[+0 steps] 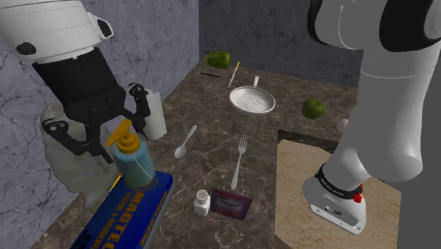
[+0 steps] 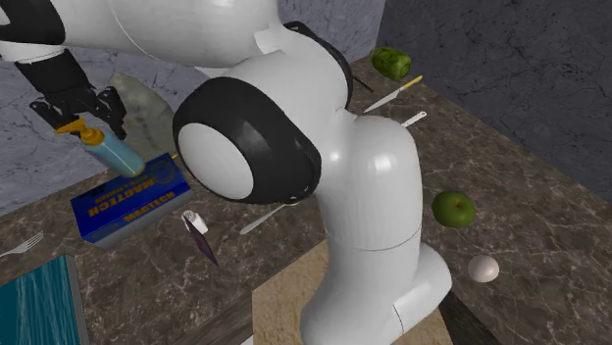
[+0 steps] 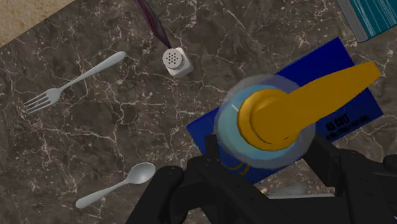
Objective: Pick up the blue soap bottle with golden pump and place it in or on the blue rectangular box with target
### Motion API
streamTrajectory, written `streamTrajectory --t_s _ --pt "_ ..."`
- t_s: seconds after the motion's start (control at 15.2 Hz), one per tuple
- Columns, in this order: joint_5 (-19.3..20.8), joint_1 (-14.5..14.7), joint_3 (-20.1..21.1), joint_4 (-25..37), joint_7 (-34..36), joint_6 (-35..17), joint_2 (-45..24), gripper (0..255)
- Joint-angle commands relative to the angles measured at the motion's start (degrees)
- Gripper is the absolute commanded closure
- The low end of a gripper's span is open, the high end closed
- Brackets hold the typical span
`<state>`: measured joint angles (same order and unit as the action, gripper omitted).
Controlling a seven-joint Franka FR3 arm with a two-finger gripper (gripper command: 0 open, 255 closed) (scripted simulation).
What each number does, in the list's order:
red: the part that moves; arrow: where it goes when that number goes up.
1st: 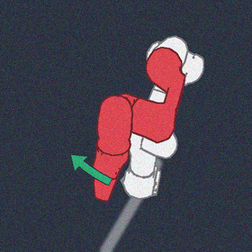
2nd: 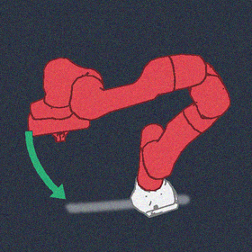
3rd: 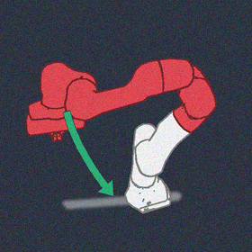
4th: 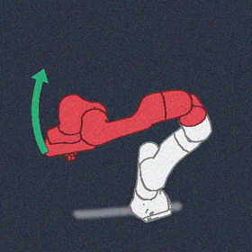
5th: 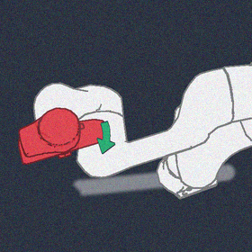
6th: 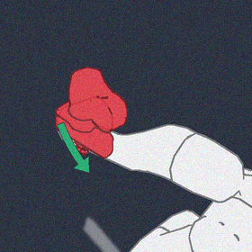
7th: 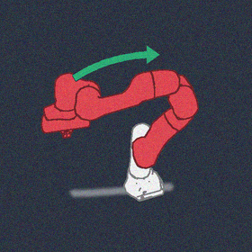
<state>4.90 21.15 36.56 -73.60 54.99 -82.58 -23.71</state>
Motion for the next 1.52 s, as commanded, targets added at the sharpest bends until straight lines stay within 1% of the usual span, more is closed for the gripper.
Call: streamTrajectory --t_s 0.0,0.07,0.13,0.2,0.26,0.4,0.66,1.12,1.32,1.45 --pt "3.3 4.6 -0.4 9.7 2.4 3.2 -6.9 255" --pt "4.9 7.3 -0.9 15.8 3.2 5.6 -10.6 255" --pt "6.6 10.6 -1.6 23.4 3.7 8.6 -15.0 255" --pt "9.4 16.6 -3.2 37.9 3.5 14.7 -22.6 255" --pt "8.6 15.3 -3.1 33.9 3.7 12.5 -21.0 255" --pt "7.9 13.5 -2.6 28.5 3.8 9.3 -19.1 255" --pt "7.1 11.1 -2.2 21.1 3.8 4.4 -17.0 255" --pt "6.6 8.7 -1.9 12.3 3.7 -2.3 -15.3 255" --pt "6.5 8.1 -1.9 9.4 3.7 -4.8 -15.1 255" --pt "6.5 8.0 -1.9 8.9 3.6 -5.2 -15.0 255"
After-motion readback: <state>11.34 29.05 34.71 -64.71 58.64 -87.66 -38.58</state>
